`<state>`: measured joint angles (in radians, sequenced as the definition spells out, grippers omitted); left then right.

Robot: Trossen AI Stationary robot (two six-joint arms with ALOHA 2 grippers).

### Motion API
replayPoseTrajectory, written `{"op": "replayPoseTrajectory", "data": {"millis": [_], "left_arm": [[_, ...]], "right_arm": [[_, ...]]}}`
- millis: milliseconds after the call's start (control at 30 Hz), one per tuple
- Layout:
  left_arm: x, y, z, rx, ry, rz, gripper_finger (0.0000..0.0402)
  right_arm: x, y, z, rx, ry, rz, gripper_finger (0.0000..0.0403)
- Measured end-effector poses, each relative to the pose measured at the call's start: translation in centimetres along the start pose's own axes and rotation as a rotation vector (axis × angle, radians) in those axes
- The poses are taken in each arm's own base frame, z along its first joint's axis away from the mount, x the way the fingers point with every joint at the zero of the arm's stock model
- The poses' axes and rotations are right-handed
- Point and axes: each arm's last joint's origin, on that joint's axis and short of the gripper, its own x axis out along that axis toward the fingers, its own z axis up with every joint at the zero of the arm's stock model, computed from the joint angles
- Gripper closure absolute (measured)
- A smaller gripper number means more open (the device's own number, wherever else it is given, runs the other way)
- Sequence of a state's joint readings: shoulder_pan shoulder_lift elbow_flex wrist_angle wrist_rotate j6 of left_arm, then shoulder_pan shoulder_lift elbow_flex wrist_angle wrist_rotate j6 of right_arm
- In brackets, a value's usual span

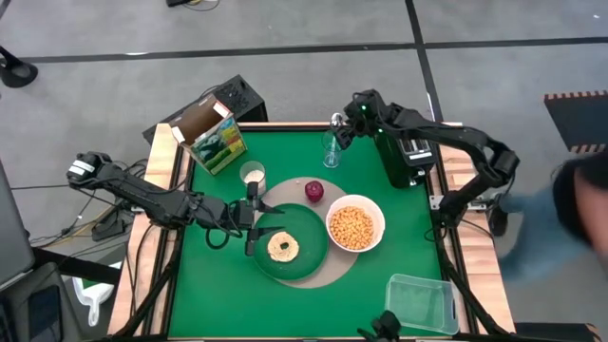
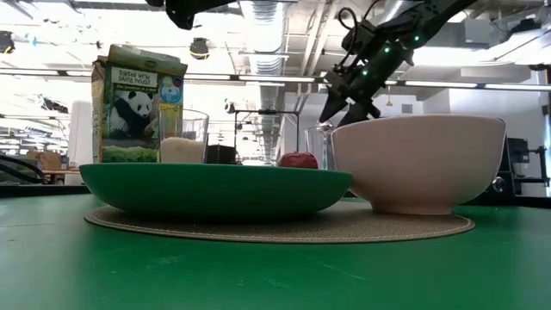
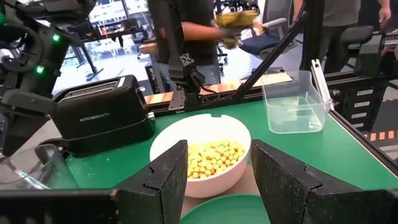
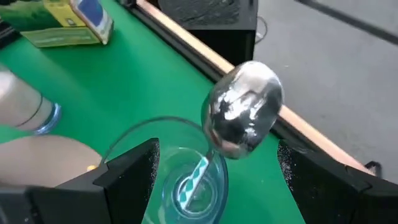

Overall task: Arrange a breakfast setting
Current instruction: Put the blue spoon beside the green plate

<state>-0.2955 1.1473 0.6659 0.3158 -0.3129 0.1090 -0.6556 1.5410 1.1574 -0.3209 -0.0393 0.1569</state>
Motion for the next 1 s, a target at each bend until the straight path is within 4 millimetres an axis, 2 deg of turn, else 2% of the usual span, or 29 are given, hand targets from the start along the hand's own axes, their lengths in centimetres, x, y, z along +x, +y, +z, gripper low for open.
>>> {"op": "replayPoseTrajectory", "data": {"millis": [300,633,1000], "left_arm": [[0.0,0.2,0.0,0.0,0.005,0.017,0.0239],[0.0,0.2,-0.1,0.0,0.006,0.02,0.0239],[0.0,0.2,0.0,-0.001,0.005,0.02,0.0239]], "right_arm": [[0.6,-0.9,0.4,-0.015,-0.029,0.072,0.0055],[0.6,-0.4,0.5,-0.061,-0.041,0.111,0.0123],[2.5,-0.8,0.0,-0.075,-0.018,0.077,0.0128]]}}
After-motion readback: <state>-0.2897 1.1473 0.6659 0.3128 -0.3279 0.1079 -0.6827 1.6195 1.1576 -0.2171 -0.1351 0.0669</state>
